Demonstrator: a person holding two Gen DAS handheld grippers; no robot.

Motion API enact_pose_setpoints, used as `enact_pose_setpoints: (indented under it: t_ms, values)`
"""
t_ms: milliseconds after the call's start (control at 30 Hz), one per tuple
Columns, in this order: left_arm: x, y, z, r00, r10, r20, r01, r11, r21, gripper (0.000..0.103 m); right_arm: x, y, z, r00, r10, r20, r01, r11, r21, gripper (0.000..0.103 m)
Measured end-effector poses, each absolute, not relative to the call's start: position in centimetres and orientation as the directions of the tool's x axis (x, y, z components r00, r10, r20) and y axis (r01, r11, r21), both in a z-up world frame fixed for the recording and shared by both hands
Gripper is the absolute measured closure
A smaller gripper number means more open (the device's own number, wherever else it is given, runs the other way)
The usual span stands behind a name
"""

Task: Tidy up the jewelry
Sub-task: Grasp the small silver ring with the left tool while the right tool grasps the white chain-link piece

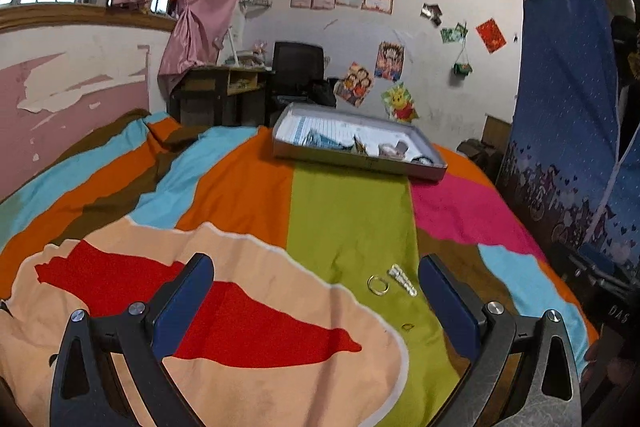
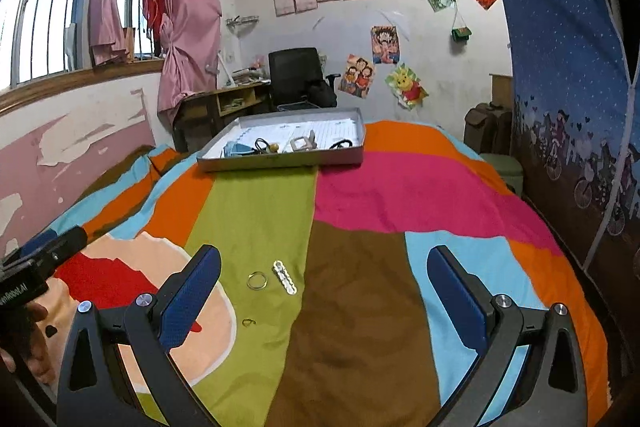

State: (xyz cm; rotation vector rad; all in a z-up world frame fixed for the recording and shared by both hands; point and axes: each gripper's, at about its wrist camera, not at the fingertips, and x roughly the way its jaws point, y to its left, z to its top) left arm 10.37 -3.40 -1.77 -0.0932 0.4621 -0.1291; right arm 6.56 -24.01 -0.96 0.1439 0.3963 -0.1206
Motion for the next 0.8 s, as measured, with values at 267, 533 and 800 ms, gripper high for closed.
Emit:
enact_pose_setpoints:
  t_ms: [267, 533, 800]
  values:
    - [13.9, -4.1, -3.6, 0.869, -0.142, -0.474, 0.094, 0.988, -0.124, 0.000, 9.3, -24.4, -1.5, 0.918, -0.083, -0.388, 0.135, 0.985, 0.108, 0.001]
    - [17.3, -6.1, -5.5, 0.856, -0.170, -0.489, 0.153, 0.985, -0.074, 0.000, 13.9, -25.0, -2.8, 0.906, -0.087, -0.414, 0.138, 0.986, 0.094, 0.001]
    - [20.4, -7.0, -7.8, 0.807, -0.248, -0.535, 0.235, 0.967, -0.093, 0.001, 18.4, -25.3, -4.9, 0.849, 0.034, -0.528, 0.023, 0.995, 0.101, 0.001]
